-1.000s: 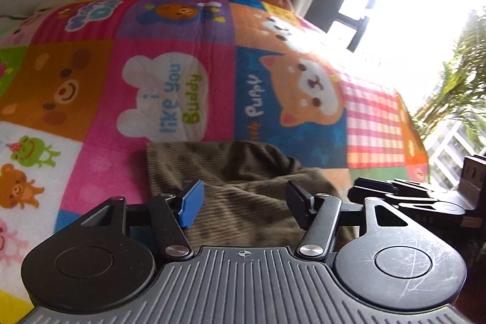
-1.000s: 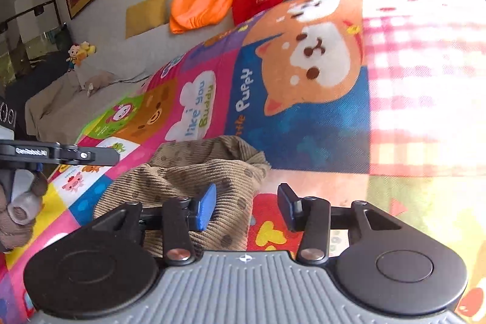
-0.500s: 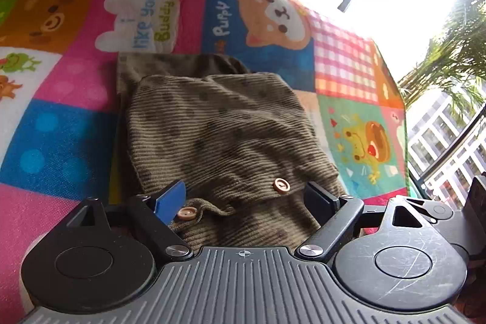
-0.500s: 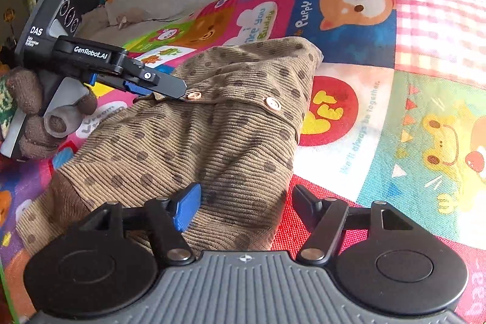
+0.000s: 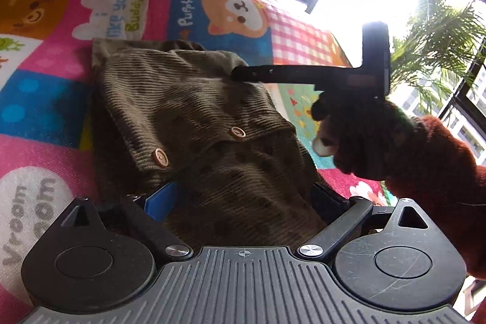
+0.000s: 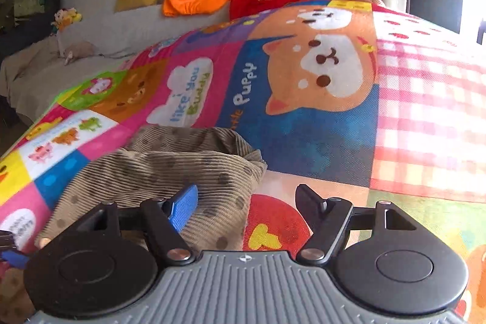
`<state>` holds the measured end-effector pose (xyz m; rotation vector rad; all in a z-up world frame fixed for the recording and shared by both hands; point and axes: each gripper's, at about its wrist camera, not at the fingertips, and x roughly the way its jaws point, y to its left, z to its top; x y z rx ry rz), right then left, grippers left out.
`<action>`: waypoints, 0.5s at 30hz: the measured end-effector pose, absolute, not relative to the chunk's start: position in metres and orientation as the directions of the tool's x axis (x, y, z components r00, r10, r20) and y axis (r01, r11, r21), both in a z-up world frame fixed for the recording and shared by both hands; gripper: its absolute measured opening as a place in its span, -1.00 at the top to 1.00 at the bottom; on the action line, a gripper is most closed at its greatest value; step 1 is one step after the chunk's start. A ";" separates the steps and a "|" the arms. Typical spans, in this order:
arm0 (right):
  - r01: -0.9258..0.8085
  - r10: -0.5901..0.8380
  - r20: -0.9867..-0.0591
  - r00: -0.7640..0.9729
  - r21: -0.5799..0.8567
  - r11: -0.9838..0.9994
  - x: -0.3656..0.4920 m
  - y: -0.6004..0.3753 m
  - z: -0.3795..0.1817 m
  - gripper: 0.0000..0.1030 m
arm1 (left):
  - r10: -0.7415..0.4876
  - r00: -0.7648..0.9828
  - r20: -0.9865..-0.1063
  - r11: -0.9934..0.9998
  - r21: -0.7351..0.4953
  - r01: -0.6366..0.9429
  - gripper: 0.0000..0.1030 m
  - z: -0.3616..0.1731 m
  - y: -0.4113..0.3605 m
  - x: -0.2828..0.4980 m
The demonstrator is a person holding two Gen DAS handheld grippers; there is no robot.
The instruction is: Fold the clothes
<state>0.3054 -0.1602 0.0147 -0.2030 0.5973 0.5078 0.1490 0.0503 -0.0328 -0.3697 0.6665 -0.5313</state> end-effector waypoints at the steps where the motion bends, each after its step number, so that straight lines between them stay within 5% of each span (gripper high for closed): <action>1: -0.504 0.369 -0.601 0.709 -0.065 0.861 0.315 -0.155 0.005 -0.40 | -0.577 0.659 -0.483 0.801 -0.490 0.343 -0.89 -0.033 0.052 0.150; 8: -0.498 0.388 -0.646 0.658 0.014 0.867 0.331 -0.164 -0.012 -0.51 | -0.610 0.635 -0.474 0.758 -0.584 0.292 -0.93 0.003 0.087 0.186; 15: -0.455 0.500 -0.610 0.615 0.244 0.857 0.354 -0.173 0.008 -0.38 | -0.427 0.712 -0.557 0.845 -0.526 0.095 -0.94 0.010 0.124 0.293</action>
